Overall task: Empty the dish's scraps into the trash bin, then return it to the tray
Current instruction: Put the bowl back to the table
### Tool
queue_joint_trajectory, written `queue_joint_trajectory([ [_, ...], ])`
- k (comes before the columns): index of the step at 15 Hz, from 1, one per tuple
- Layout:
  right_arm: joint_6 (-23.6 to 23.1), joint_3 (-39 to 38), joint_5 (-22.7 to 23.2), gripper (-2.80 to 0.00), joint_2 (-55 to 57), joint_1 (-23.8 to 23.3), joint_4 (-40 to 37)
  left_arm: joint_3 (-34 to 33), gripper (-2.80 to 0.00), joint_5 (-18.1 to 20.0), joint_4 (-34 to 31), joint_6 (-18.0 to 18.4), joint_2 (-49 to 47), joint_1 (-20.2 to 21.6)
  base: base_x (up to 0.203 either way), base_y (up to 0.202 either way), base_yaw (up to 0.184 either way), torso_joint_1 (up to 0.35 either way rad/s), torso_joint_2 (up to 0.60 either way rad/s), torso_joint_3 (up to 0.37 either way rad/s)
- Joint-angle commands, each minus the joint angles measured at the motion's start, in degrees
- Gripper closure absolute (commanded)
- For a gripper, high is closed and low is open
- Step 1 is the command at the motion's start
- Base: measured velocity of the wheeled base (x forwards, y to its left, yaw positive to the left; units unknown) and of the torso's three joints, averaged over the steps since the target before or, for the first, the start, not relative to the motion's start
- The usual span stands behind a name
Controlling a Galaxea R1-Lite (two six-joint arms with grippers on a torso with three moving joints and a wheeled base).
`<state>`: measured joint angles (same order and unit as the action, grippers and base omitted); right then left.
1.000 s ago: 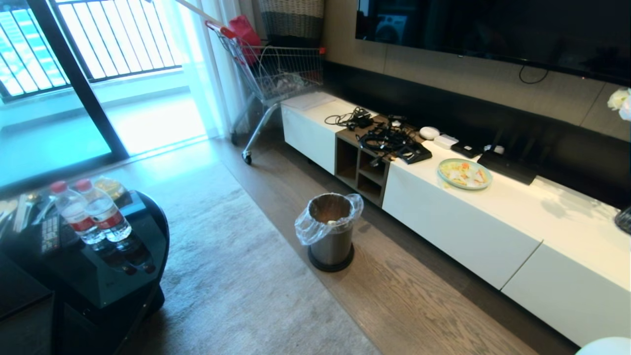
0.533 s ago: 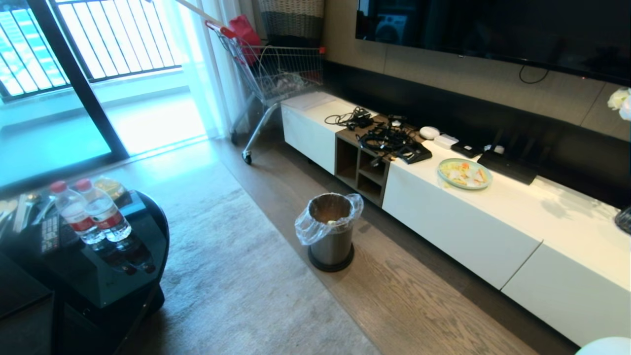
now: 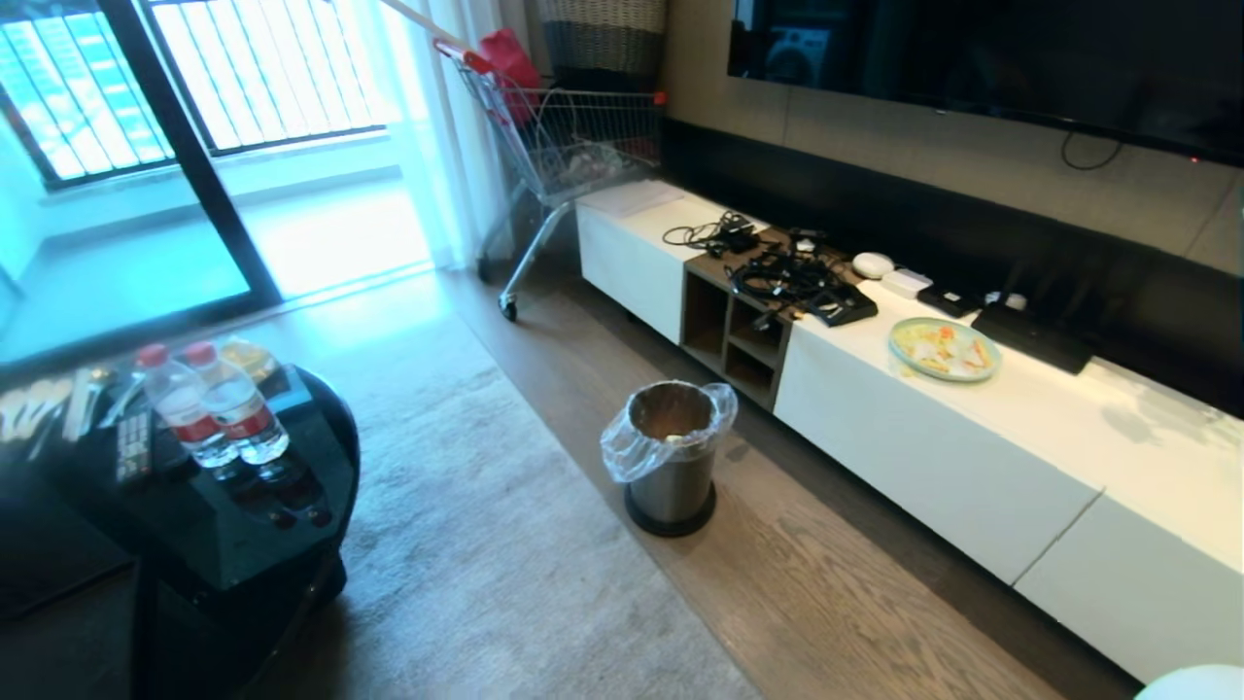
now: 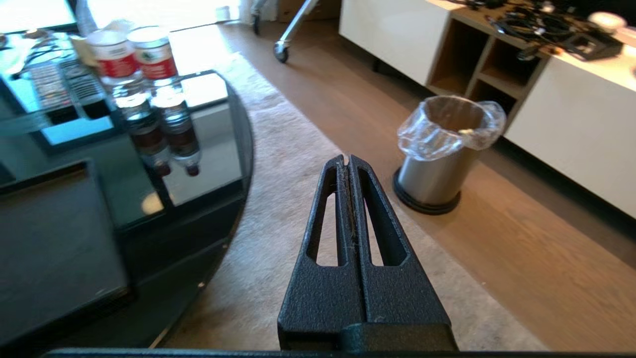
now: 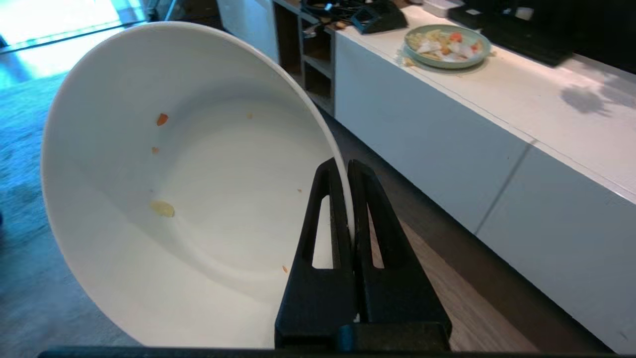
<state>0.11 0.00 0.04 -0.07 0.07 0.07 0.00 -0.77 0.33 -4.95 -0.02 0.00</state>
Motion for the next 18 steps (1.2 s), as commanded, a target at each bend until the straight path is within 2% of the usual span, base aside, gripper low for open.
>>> queue_joint_trajectory([
  [1,0.0,0.0,0.0,0.0,0.1,0.0,0.0,0.0,0.0,0.0,0.0,-0.1,0.0,0.0,0.001,-0.007,0.159,0.002,0.01,0.002],
  [18,0.0,0.0,0.0,0.0,0.1,0.0,0.0,0.0,0.0,0.0,0.0,0.0,0.0,0.0,-0.001,-0.009,0.17,0.002,0.0,0.002],
])
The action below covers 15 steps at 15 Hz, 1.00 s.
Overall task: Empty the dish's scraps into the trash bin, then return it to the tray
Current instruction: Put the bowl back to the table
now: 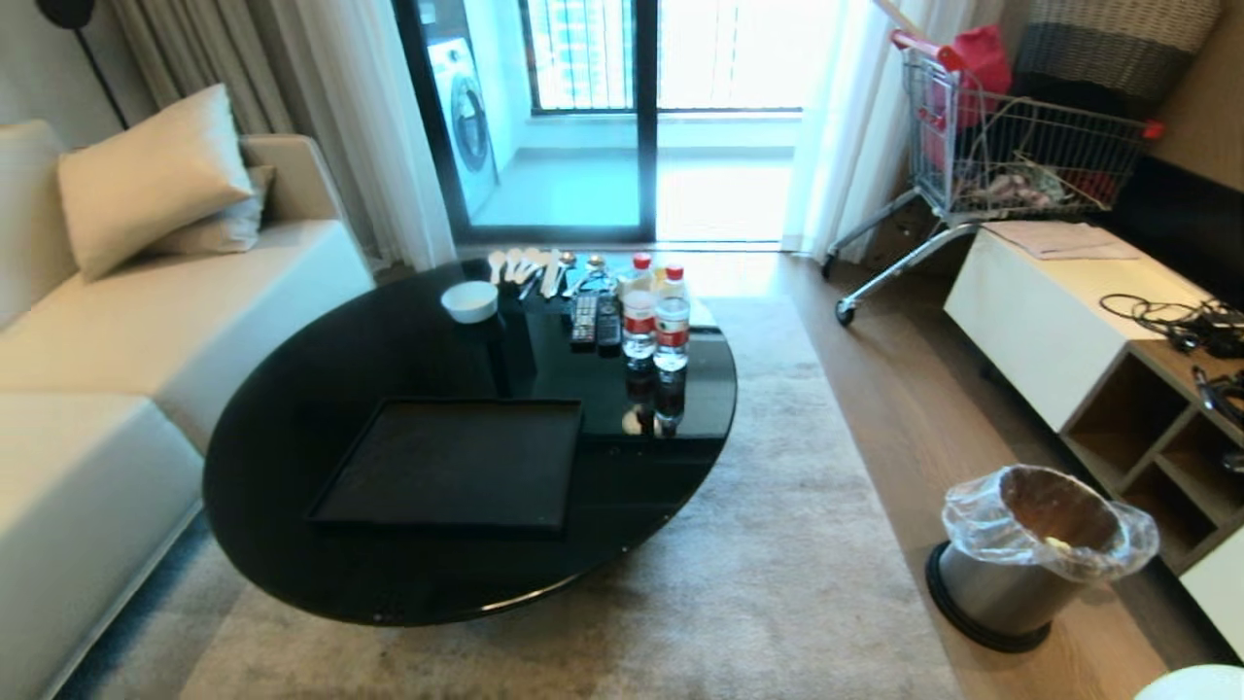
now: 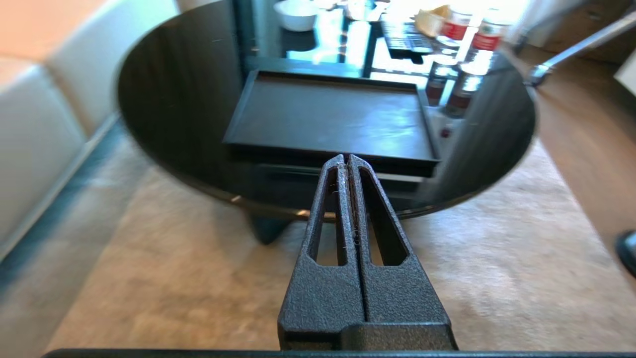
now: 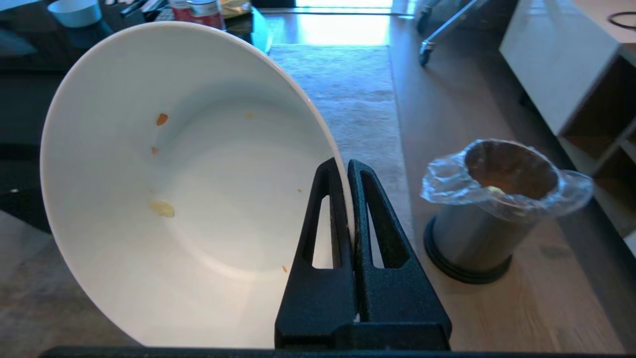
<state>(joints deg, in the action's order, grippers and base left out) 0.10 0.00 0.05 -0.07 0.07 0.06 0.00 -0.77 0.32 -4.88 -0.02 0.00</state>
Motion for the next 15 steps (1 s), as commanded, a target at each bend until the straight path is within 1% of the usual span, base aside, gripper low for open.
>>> queue_joint_trajectory([
  [1,0.0,0.0,0.0,0.0,0.1,0.0,0.0,0.0,0.0,0.0,0.0,-0.1,0.0,0.0,0.0,-0.013,0.167,0.002,0.0,0.002],
  [11,0.0,0.0,0.0,0.0,0.1,0.0,0.1,0.0,0.0,0.0,0.0,0.0,0.0,0.0,0.0,-0.009,0.164,0.003,0.0,0.003],
  [12,0.0,0.0,0.0,0.0,0.1,0.0,0.1,0.0,0.0,0.0,0.0,-0.1,0.0,0.0,-0.001,-0.004,0.099,0.005,0.0,0.005],
  [15,0.0,0.0,0.0,0.0,0.1,0.0,0.1,0.0,0.0,0.0,0.0,0.0,0.0,0.0,0.0,0.0,0.0,0.0,0.0,0.0],
])
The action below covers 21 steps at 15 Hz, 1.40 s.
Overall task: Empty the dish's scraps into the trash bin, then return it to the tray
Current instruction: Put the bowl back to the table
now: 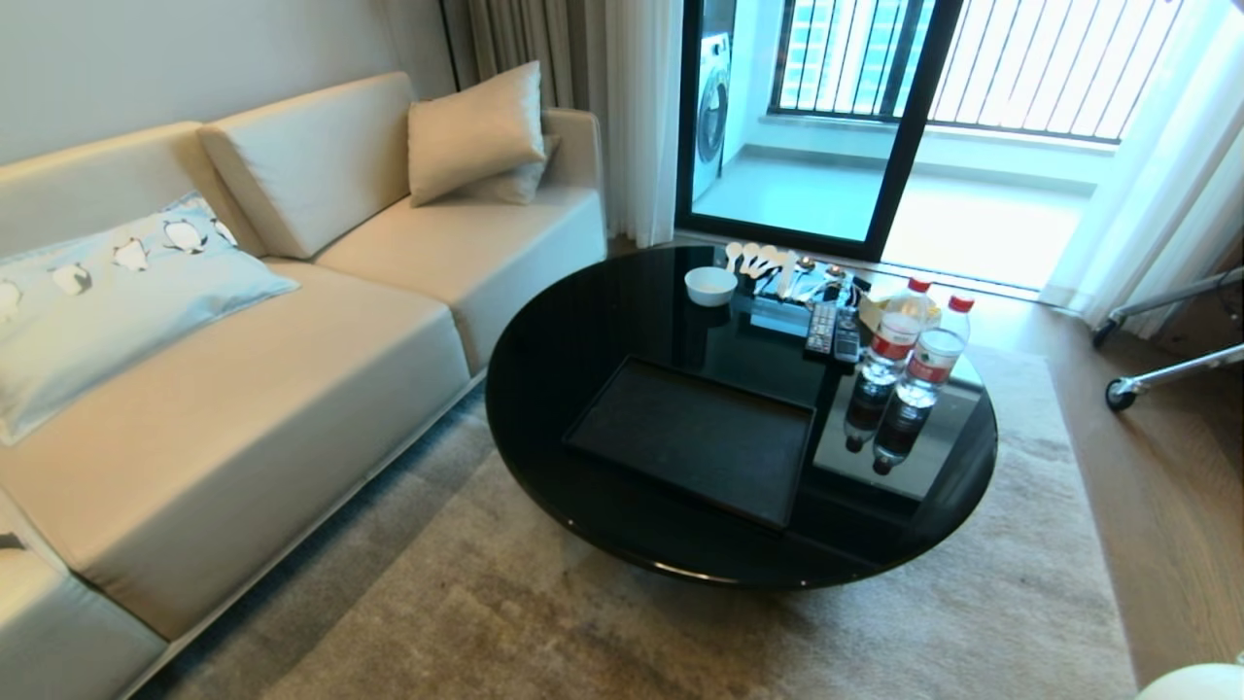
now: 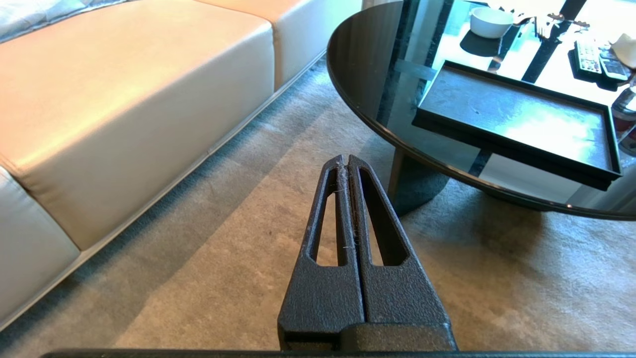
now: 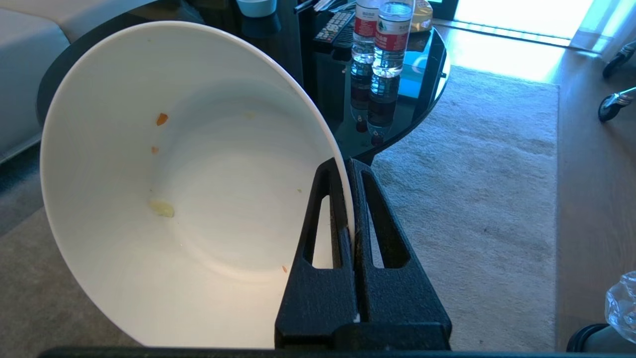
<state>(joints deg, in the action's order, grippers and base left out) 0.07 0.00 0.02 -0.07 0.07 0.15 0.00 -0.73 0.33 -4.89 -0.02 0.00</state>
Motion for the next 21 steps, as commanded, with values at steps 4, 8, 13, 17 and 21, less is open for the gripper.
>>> queue_joint_trajectory([
  [4,0.0,0.0,0.1,0.0,0.1,0.0,0.0,0.0,0.0,-0.1,0.0,0.0,0.0,0.0,0.0,0.0,0.0,0.0,0.0,0.0],
  [8,0.0,0.0,0.1,0.0,0.1,0.0,0.0,0.0,0.0,-0.1,0.0,0.0,0.0,0.0,0.111,0.0,0.0,0.003,0.0,0.002],
  [13,0.0,0.0,0.1,0.0,0.1,0.0,0.0,0.0,0.0,-0.1,0.0,0.0,0.0,0.0,0.188,0.0,0.001,0.002,0.0,0.004],
  [17,0.0,0.0,0.1,0.0,0.1,0.0,0.0,0.0,0.0,-0.1,0.0,0.0,0.0,0.0,0.18,0.0,0.002,0.007,0.0,0.005],
  [21,0.0,0.0,0.1,0.0,0.1,0.0,0.0,0.0,0.0,-0.1,0.0,0.0,0.0,0.0,0.023,0.0,0.0,0.005,0.0,0.0],
])
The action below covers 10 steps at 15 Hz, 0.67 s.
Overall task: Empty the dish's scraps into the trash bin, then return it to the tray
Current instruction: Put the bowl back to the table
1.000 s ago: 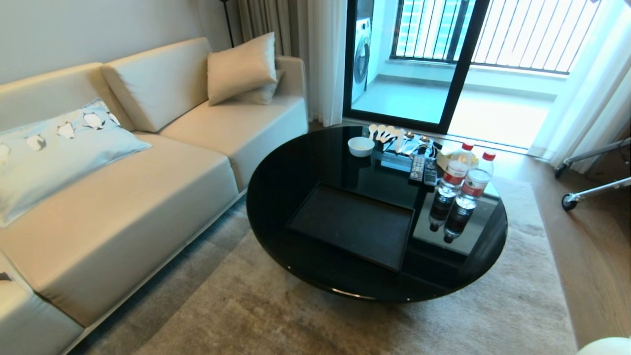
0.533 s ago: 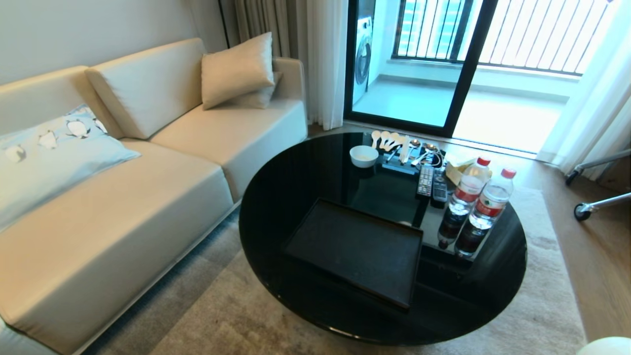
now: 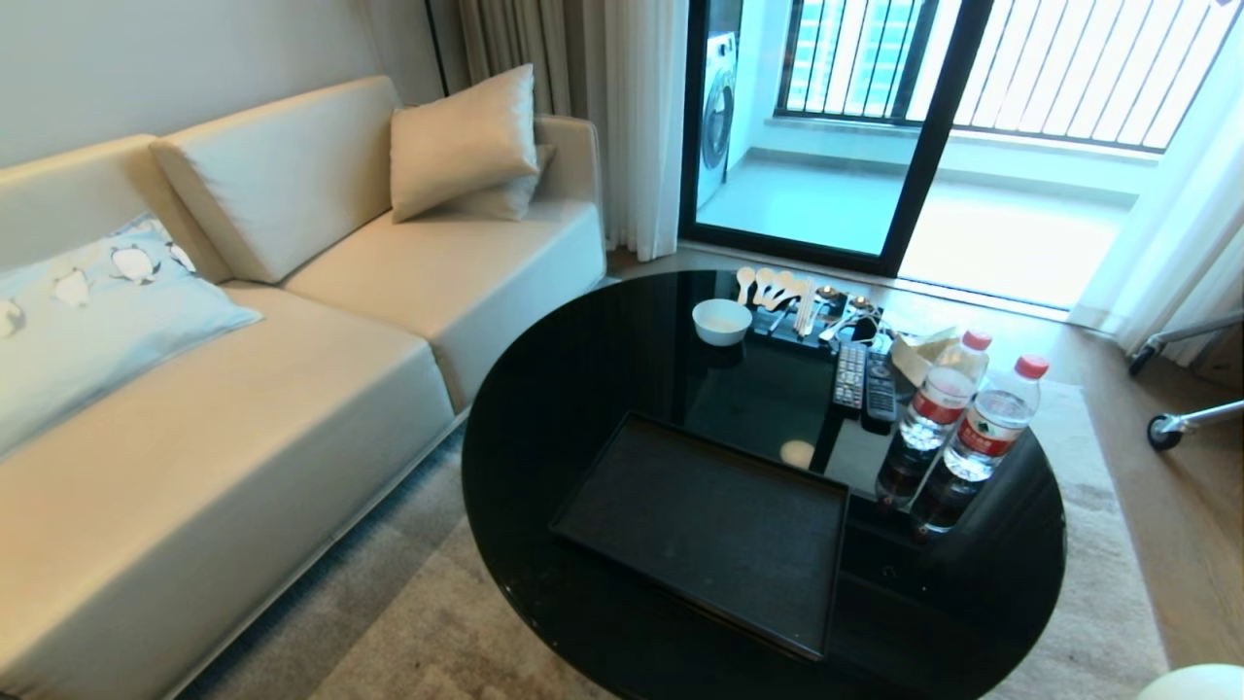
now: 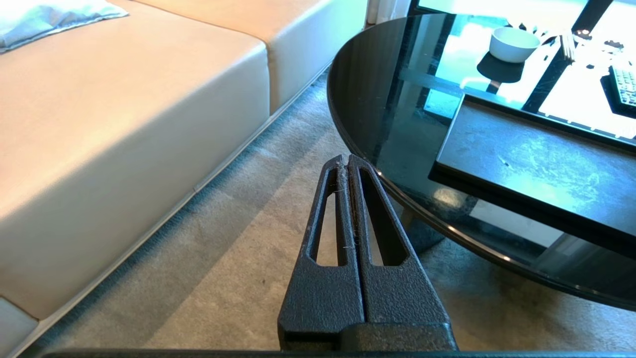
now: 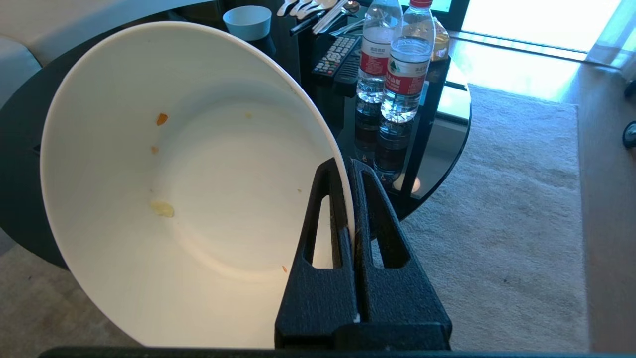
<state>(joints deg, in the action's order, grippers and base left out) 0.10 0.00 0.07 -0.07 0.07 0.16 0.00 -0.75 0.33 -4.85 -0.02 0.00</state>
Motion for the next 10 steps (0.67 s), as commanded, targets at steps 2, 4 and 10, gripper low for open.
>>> queue_joint_trajectory([
  [2,0.0,0.0,0.0,0.0,0.1,0.0,0.0,0.0,0.0,0.0,0.0,-0.1,0.0,0.0,0.0,0.0,0.0,0.0,0.0,0.0],
  [4,0.1,0.0,0.0,0.0,0.1,0.0,-0.1,0.0,0.0,0.0,0.0,-0.1,0.0,0.0,0.0,0.0,0.0,0.0,0.0,0.0],
  [10,-2.8,3.8,4.9,0.0,0.3,0.0,-0.9,0.0,0.0,0.0,0.0,-0.1,0.0,0.0,0.0,0.0,0.0,0.0,0.0,0.0],
])
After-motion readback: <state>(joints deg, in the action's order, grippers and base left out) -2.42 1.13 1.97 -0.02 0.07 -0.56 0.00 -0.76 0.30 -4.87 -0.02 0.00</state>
